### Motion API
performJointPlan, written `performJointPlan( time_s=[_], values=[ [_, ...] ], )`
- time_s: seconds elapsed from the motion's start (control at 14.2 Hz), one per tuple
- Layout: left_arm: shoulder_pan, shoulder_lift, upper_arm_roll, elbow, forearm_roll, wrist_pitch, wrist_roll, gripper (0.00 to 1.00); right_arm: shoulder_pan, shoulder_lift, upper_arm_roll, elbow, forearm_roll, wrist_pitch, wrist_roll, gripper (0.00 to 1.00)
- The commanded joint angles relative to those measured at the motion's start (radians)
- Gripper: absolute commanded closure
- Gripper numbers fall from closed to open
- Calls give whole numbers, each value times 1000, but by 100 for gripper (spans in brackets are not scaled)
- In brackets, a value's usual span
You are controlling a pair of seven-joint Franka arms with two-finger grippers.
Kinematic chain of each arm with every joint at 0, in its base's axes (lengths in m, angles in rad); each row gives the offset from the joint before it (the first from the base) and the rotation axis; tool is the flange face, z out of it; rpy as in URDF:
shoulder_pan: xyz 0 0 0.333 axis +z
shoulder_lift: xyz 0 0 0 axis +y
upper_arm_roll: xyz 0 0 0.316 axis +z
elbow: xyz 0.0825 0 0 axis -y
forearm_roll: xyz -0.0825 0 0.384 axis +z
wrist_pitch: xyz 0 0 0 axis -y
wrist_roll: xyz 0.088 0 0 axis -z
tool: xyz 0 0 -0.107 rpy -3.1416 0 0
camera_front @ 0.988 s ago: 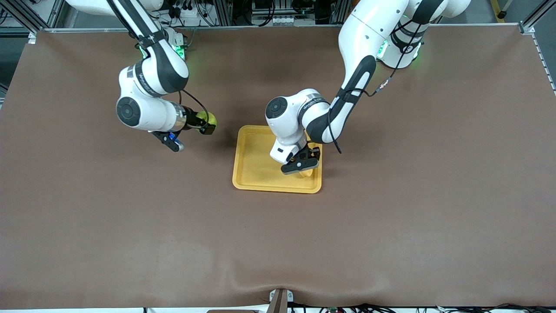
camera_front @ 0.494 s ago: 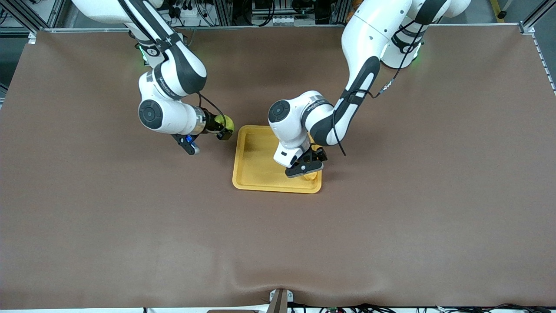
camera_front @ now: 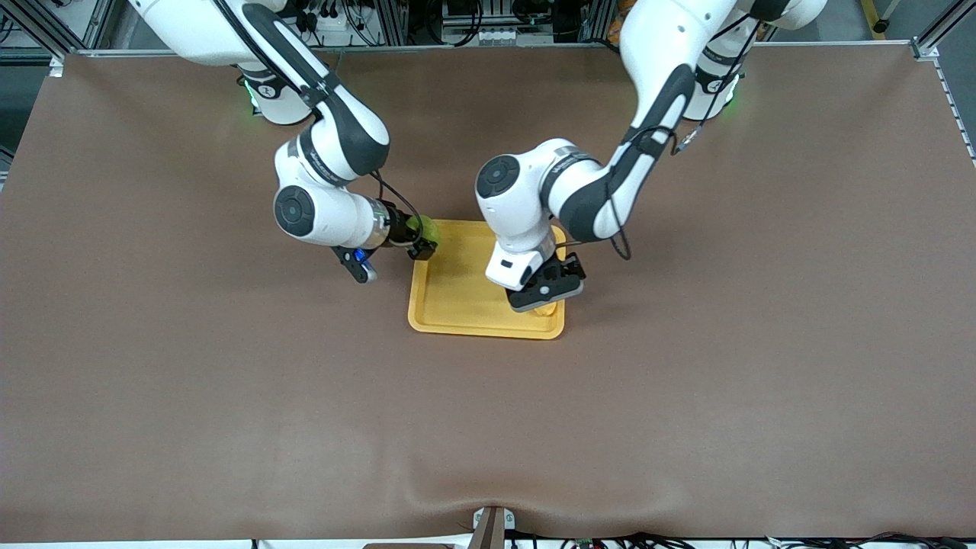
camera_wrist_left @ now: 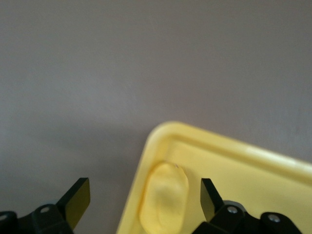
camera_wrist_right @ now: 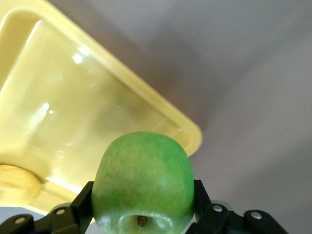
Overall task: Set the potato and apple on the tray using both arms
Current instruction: 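Move the apple over the tray with the right gripper while the left withdraws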
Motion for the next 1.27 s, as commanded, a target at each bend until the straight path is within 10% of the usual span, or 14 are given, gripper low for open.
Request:
performJointPlan(
  time_s=[0.0,0.99,1.13,1.2],
  values=[
    [60,-48,-9,-17,-20,-10,59,0,38,73,-1,83,-5,-1,32,100],
    [404,-258,-13,-25,-259,-140,631,0,81,219,-4,106,-218,171,36,98],
    [447,-287,-13,-25,-293,-171,714,0,81,242,-4,106,-235,212,36,73],
    [467,-299,-13,-25,-313,-183,757,0,81,240,-4,106,-237,213,38,43]
  ],
)
